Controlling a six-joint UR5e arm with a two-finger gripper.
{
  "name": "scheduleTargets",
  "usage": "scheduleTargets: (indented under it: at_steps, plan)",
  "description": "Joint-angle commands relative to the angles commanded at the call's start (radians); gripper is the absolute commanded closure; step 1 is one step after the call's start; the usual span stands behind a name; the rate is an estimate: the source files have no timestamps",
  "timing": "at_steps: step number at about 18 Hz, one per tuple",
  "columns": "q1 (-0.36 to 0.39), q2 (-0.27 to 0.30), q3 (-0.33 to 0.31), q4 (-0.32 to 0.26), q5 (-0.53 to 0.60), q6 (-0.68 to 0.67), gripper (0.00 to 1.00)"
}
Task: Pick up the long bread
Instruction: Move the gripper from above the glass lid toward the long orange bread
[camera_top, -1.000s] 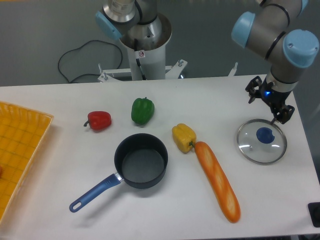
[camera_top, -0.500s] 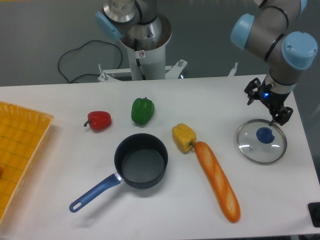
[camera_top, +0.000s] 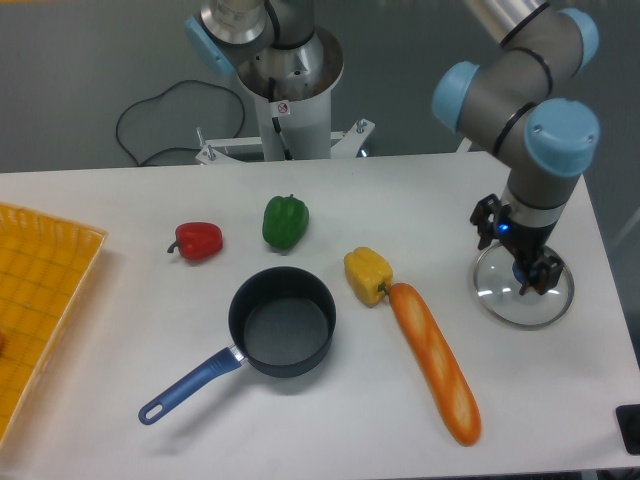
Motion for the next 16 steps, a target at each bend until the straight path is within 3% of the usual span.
scheduleTargets:
  at_steps: [6,9,16]
  plan:
    - [-0.023,-0.02,0.026,0.023,-0.002,-0.005,0.0]
    - [-0.055,-0.055,0.011,0.139,0.018,-0.005,0.0]
    - [-0.095,-0.107,0.02,0.137,0.086,0.002,0.0]
